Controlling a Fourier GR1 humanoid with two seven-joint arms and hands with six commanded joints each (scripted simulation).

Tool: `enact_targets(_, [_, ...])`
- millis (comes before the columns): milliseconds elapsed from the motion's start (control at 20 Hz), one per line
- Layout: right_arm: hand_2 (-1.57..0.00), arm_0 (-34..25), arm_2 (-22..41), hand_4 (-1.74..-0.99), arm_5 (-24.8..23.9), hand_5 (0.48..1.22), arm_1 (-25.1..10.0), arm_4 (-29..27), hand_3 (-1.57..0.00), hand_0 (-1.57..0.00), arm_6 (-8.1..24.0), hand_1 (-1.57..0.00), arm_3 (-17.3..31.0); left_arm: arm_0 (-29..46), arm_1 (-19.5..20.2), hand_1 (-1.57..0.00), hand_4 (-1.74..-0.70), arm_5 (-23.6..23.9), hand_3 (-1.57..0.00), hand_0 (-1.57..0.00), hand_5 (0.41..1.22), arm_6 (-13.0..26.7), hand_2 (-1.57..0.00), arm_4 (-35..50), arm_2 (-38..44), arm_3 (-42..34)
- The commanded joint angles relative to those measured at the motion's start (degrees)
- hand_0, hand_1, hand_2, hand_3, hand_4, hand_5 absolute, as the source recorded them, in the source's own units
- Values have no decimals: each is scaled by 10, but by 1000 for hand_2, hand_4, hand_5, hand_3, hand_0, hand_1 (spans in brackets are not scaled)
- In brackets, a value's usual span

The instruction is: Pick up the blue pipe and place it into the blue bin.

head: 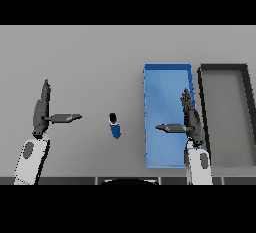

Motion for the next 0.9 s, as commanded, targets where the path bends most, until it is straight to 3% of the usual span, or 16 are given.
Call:
enact_targets(0, [1,0,-1,-1205,0,629,-1,-1,1,1,0,1,0,0,-1,1,-966,1,1,1,593,-3,1,-1,-1,-1])
enact_targets(250, [1,11,-8,-1205,12,629,-14,-11,1,1,-9,1,-6,7,-5,1,-966,9,1,1,593,-4,1,-8,-8,-12])
enact_targets(350, [1,46,16,-1201,19,628,-73,59,1,1,-80,1,-41,29,58,1,-963,-85,1,1,592,-54,1,-14,-27,-2])
enact_targets(400, [1,58,25,-1197,19,627,-83,77,1,1,-86,1,-52,35,72,1,-960,-109,1,1,590,-74,1,-15,-29,5])
enact_targets(650, [1,65,40,-1203,25,625,-91,93,1,1,-65,1,-73,34,86,1,-960,-158,1,1,593,-97,1,-9,-44,4])
enact_targets(750, [1,67,42,-1192,26,621,-92,95,1,1,-62,1,-76,51,108,1,-976,-190,1,1,584,-116,1,-2,-51,-20])
enact_targets(850, [1,57,40,-1180,28,617,-96,94,1,1,-58,1,-71,66,129,1,-1007,-215,1,1,561,-107,1,0,-65,-54])
